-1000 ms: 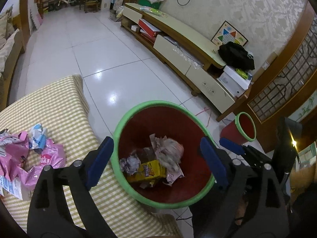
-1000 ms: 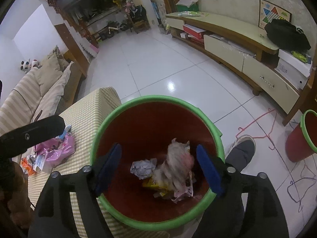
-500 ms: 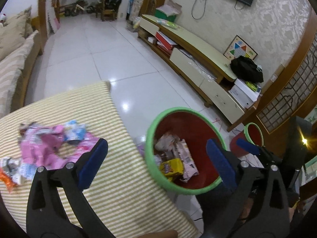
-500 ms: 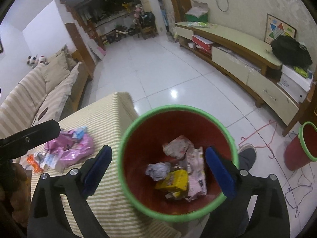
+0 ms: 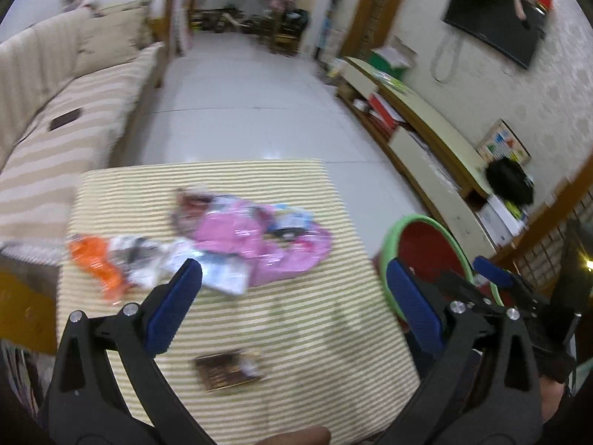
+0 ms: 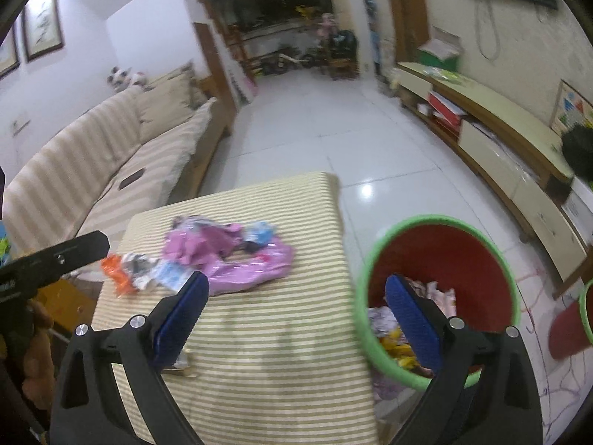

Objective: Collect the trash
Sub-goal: 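Grasp the orange snack bag with the left gripper while the right grasps the pink bag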

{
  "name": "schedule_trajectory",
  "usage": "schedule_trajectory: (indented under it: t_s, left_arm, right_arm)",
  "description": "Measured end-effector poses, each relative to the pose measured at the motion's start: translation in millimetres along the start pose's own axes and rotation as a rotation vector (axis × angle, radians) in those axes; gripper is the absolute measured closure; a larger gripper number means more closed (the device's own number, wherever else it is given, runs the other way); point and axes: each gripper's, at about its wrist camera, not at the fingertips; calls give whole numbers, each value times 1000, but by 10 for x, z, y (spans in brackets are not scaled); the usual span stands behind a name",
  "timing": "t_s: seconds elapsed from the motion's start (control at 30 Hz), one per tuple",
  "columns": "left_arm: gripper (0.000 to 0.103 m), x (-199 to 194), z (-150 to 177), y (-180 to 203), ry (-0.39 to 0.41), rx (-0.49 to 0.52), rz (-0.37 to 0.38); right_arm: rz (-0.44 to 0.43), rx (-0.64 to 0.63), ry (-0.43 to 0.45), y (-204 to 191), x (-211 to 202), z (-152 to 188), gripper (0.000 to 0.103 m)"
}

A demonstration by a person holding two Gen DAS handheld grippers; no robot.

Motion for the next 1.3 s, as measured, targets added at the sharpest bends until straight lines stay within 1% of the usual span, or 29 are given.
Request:
schedule_trajectory:
  t_s: [0.1, 0.13, 0.2, 0.23, 0.33, 0.43, 0.57, 0.77, 0.97, 1.03, 1.2, 1.3]
  left_arm:
    - [5, -180, 42, -233, 28, -27, -55]
    - [5, -257, 72, -314, 44, -24, -84]
    - [5, -372, 136, -469, 50, -30, -128]
    - [5, -407, 162, -535, 47, -35, -137]
    - [5, -523, 274, -769, 37, -60, -141]
    - [5, -590, 330, -991, 32, -119, -128]
    - [5, -599, 364, -1191, 36, -165, -158]
    - [5, -453, 393, -1482, 14, -237, -176]
    - [5, -179, 396, -1754, -20, -303, -187]
    - [5, -104, 391, -1842, -22, -320, -198]
    - [6, 90, 356, -2120, -15, -402, -222]
    - [9, 217, 332, -2297, -2, -462, -222]
  right_arm:
    - [-29, -39, 0, -269, -15, 27, 10]
    - [-34, -45, -2, -328, -11, 36, 10]
    - [-51, -52, -3, -455, -7, 53, 10]
    - [-54, -55, -5, -501, 0, 56, 10]
    - [-61, -76, -9, -649, 10, 73, 10]
    - [-73, -106, -12, -778, 8, 73, 10]
    - [-84, -148, -16, -913, 63, 33, 10]
    - [-82, -154, -28, -969, 265, 1, 10]
    - [-63, -138, -77, -959, 597, -15, 11]
    - [-53, -135, -95, -955, 711, -22, 11]
    - [-29, -108, -130, -916, 1044, -73, 11]
    - [0, -73, -156, -850, 1255, -103, 11]
Point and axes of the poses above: each gripper's, at about its wrist camera, not at the fingertips, and x roughly the way its jaws point, y to its right, z to its underside, and after that the axes turned 9 degrees about z, right-handed
